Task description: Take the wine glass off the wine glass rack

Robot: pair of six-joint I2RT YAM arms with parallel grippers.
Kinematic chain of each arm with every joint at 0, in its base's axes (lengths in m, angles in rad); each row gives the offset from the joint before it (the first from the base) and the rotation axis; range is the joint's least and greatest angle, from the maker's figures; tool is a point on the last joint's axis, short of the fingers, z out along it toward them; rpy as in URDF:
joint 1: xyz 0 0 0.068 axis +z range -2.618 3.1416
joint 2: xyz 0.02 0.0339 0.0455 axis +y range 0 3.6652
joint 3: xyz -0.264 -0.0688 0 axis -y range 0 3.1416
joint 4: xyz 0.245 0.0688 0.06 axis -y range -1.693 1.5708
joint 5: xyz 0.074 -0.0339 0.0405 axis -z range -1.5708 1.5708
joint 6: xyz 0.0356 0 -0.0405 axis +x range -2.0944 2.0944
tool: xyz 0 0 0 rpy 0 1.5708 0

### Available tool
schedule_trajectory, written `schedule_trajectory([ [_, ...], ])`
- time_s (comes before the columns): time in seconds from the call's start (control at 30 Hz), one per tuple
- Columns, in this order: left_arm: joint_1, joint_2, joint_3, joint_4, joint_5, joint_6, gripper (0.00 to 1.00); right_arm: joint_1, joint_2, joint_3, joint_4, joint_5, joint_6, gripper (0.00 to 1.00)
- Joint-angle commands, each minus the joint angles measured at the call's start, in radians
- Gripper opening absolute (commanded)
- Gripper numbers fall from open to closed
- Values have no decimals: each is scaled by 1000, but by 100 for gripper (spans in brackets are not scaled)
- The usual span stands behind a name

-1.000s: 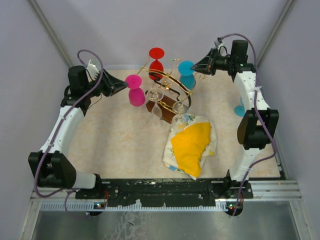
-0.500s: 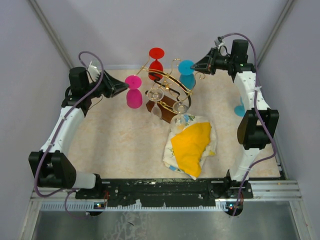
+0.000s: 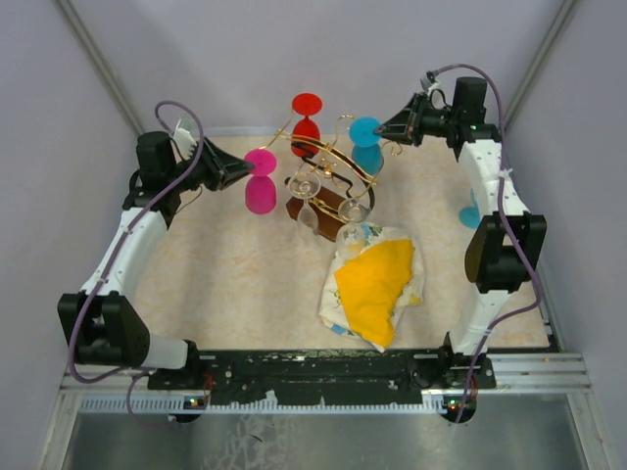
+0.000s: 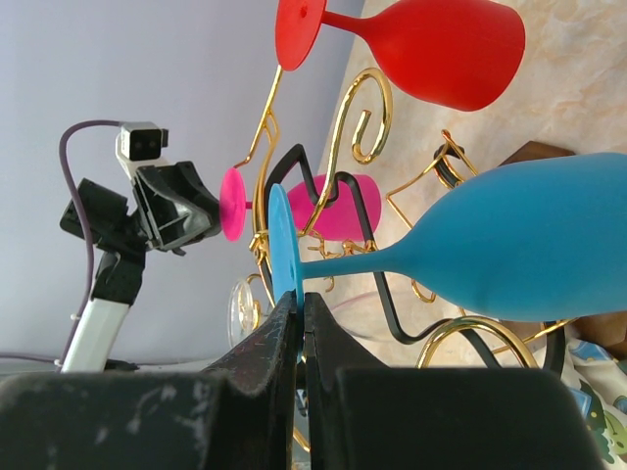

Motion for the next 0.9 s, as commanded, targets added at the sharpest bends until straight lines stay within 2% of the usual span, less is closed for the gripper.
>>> schedule_trajectory([
  [0.0,1,-7,14,36,20,-4,32,-7,-70,-6,40,-25,13,5],
  [0.1,2,-9,16,38,19,-4,26,-7,-71,-10,42,-24,11,5],
  [0.33,1,2,22,47,20,-13,24,-7,-74,-16,44,-24,10,5],
  [0.57,2,31,42,47,21,-16,36,-8,-73,-16,47,-23,10,5],
  [0.7,2,51,69,45,22,-16,36,-8,-71,-17,47,-22,10,5],
  [0.87,3,67,101,44,33,-12,17,-8,-68,-18,47,-21,8,5],
])
